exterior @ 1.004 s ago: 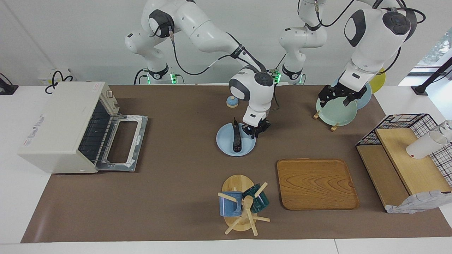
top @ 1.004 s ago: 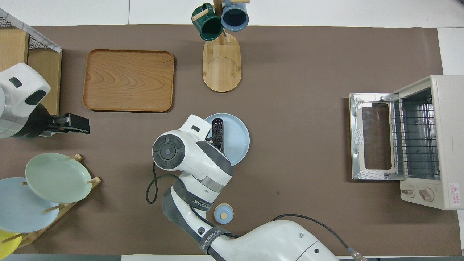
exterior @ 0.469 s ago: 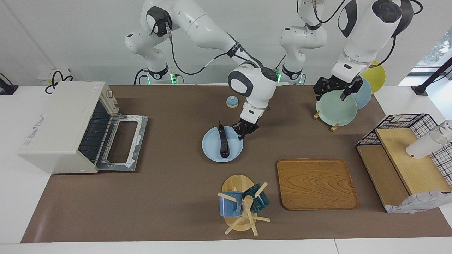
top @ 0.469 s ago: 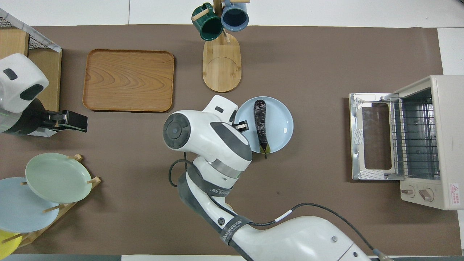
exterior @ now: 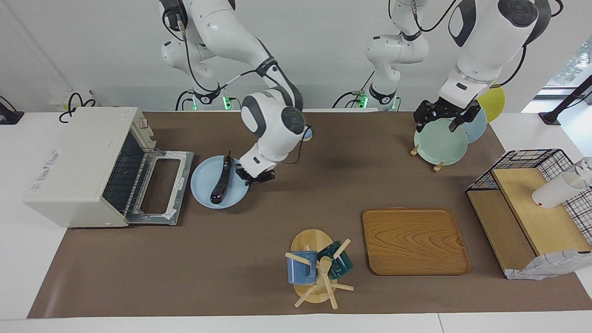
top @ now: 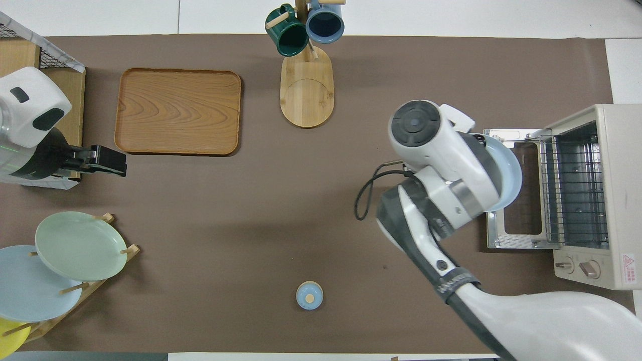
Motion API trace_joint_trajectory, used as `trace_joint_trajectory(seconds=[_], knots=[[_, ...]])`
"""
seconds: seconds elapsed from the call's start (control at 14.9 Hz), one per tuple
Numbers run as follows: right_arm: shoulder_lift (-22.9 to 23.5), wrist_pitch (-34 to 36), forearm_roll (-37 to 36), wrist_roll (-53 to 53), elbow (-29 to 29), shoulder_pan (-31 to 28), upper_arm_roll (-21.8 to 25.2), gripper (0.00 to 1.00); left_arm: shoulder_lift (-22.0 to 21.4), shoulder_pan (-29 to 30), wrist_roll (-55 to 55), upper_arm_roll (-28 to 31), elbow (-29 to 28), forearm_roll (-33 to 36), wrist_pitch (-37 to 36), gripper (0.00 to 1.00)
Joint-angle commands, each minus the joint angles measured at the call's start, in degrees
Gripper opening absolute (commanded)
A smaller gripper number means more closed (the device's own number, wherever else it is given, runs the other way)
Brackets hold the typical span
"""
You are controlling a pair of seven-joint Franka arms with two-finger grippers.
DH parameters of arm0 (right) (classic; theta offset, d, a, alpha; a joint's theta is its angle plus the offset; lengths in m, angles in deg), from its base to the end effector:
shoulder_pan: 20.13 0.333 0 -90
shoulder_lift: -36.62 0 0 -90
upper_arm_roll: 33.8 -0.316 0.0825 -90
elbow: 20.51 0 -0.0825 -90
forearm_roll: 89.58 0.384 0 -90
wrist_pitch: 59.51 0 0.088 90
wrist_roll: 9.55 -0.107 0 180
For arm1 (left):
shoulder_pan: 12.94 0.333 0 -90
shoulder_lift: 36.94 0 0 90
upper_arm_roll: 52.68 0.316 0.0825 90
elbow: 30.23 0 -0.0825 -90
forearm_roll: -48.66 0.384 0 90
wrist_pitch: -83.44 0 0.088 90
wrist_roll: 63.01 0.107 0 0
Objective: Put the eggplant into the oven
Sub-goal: 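Carry the plate with the eggplant into the open oven with the right gripper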
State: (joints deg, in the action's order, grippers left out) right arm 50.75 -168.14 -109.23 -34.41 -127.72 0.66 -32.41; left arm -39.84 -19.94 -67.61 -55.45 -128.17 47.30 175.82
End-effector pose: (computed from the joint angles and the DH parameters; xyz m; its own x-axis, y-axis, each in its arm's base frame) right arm 0.5669 0.1742 0.3701 0.9952 0.0342 -0.0915 0.0655 -0.9287 0.3651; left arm 0.5308 -0.0945 0.5902 0.9949 -0.0888 -0.0480 -0.0880 -0.9960 0.0174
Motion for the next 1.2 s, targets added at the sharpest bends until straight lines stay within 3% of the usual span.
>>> trace_joint_trajectory(seconds=[0.0,0.33,0.54,0.87,1.0,1.14], knots=[[-9.8,-4.0,-0.8,7.6,-11.3,-7.7,-1.1,0.0,0.2,-0.5,1.2,0.4,0.5,-1.2,0.5,1.0],[-12.5,-4.1,-0.7,16.6,-14.8,-15.4,-1.0,0.0,0.3,-0.7,1.4,0.4,0.7,-1.2,0.0,1.0],[-12.9,-7.6,-0.7,21.9,-16.9,-19.0,-1.0,0.0,0.2,-0.7,1.4,0.3,0.7,-1.2,-0.2,1.0],[-12.9,-9.9,-0.3,26.0,-18.0,-21.4,-1.1,0.0,-0.5,-0.6,0.8,0.4,0.6,-1.2,-0.4,1.0],[-12.7,-9.4,-0.3,29.4,-17.3,-21.4,-1.1,0.25,-0.5,-0.7,0.7,0.4,0.6,-1.2,-0.5,1.0],[-12.6,-7.3,-0.1,33.3,-15.3,-21.4,-1.2,0.32,-0.8,-0.7,0.7,0.4,0.6,-1.2,-0.6,1.0]])
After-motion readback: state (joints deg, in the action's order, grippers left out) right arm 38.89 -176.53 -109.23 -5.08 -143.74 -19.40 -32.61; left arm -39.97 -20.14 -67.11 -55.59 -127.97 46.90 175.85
